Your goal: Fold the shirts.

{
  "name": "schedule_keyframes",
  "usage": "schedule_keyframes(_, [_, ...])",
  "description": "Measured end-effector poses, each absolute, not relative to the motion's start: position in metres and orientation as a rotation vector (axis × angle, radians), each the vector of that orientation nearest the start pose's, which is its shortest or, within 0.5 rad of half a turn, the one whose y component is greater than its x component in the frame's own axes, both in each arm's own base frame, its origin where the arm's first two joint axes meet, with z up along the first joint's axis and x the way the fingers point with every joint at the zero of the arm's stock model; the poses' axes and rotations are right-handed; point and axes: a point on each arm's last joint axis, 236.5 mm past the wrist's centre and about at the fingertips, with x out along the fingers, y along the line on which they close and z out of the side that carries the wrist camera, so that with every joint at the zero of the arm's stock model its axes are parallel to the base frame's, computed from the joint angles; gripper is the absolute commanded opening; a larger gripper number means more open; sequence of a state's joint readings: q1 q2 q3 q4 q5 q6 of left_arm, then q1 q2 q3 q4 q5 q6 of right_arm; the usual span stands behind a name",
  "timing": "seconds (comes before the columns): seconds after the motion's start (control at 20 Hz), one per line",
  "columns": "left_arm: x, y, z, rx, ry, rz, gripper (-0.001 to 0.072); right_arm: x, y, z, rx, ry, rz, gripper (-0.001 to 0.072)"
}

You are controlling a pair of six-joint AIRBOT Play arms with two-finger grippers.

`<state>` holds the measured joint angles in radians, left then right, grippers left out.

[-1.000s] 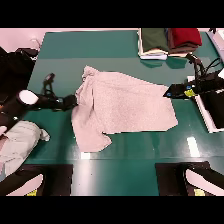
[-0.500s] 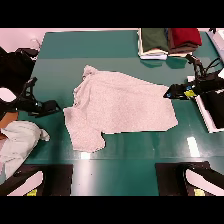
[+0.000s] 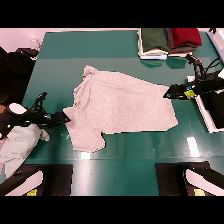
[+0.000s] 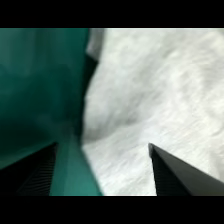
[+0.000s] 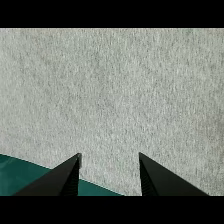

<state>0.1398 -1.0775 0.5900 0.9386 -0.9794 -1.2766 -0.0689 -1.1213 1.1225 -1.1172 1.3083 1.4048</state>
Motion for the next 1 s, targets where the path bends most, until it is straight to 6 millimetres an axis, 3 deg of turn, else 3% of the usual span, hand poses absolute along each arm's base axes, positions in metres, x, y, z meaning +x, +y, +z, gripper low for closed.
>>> schedule_keyframes(0.05, [0.285,-0.085,-0.07,-0.519,1.313,-0.268,0.0659,0.341,0.077,0.065,0.288,1.237,0.341,0.0409])
schedule_keyframes(0.1, [0.285,-0.09,-0.072,-0.511,1.31,-0.278,0.0491,0.341,0.077,0.065,0.288,1.237,0.341,0.0409])
schedule_keyframes(0.15, [0.287,-0.094,-0.074,-0.502,1.306,-0.28,0.0216,0.341,0.077,0.065,0.288,1.238,0.341,0.0409])
schedule_keyframes(0.2, [0.286,-0.097,-0.075,-0.491,1.318,-0.284,0.002,0.34,0.075,0.065,0.29,1.24,0.338,0.0409])
schedule_keyframes(0.35, [0.294,-0.106,-0.058,-0.47,1.307,-0.326,0.0022,0.333,0.06,0.06,0.31,1.274,0.306,0.0409])
schedule_keyframes(0.45, [0.297,-0.109,-0.043,-0.444,1.308,-0.361,0.0022,0.319,0.037,0.048,0.326,1.322,0.245,0.0411])
schedule_keyframes(0.5, [0.299,-0.111,-0.036,-0.433,1.306,-0.376,0.0022,0.309,0.024,0.039,0.345,1.347,0.207,0.0422])
schedule_keyframes(0.55, [0.3,-0.112,-0.031,-0.42,1.305,-0.389,0.0021,0.294,0.009,0.026,0.373,1.382,0.16,0.0529])
schedule_keyframes(0.7, [0.305,-0.112,-0.019,-0.405,1.283,-0.4,0.0022,0.252,-0.021,-0.015,0.518,1.473,0.045,0.053])
schedule_keyframes(0.8, [0.307,-0.113,-0.016,-0.401,1.278,-0.404,0.0022,0.232,-0.02,-0.041,0.642,1.505,0.029,0.0508])
schedule_keyframes(0.95, [0.308,-0.113,-0.013,-0.4,1.271,-0.406,0.0022,0.225,-0.004,-0.067,0.774,1.517,0.057,0.0503])
schedule_keyframes(1.0, [0.308,-0.113,-0.013,-0.4,1.27,-0.406,0.0021,0.227,0.004,-0.073,0.795,1.518,0.076,0.0462])
